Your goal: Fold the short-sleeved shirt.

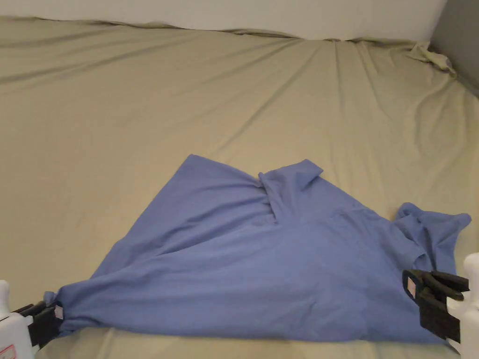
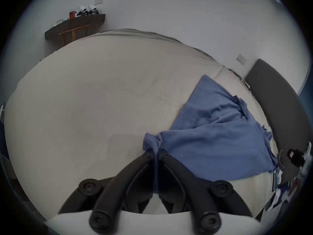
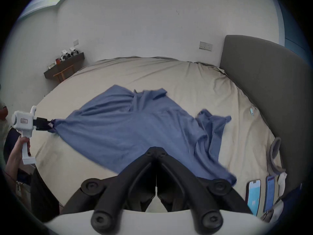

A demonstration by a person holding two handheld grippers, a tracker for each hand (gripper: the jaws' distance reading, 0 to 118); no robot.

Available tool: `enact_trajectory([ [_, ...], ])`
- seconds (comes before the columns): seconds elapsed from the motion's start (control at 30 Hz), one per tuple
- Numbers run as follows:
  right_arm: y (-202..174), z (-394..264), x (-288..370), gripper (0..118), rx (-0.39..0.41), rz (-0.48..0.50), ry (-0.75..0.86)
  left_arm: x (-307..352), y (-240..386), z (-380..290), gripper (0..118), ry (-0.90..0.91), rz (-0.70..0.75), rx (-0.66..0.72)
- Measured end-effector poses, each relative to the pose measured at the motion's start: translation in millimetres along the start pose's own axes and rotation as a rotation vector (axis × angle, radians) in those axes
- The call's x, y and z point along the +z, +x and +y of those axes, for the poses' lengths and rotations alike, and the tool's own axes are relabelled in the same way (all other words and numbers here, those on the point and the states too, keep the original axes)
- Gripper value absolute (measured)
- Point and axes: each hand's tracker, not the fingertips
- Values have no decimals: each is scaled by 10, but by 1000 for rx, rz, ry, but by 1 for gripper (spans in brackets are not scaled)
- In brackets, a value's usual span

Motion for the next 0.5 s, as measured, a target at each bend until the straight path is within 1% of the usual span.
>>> enact_trajectory([
  [0.03,33,160,-82,15,-5,11,-1,33,2,21,3,6,-6,0],
  [0.07,92,320,-204,54,-3,9,-2,62,0,36,3,18,-19,6],
  [0.1,144,485,-410,107,0,25,-37,79,-2,54,3,19,-29,14],
  [0.13,191,590,-535,118,1,34,-28,89,3,71,3,19,-31,16],
  [0.2,344,924,-994,118,-16,18,-37,106,26,92,3,31,-30,12],
  [0.3,554,1185,-1759,118,-46,-15,-163,124,116,134,3,30,-31,7],
  [0.33,591,1146,-2035,118,-63,-19,-203,118,125,144,3,27,-32,5],
  [0.4,695,1130,-2522,118,-82,-68,-305,92,124,165,3,24,-27,0],
  [0.47,747,1036,-2842,118,-97,-92,-372,78,123,173,3,21,-26,3],
  [0.5,778,981,-2961,115,-115,-90,-413,53,112,196,3,18,-29,11],
])
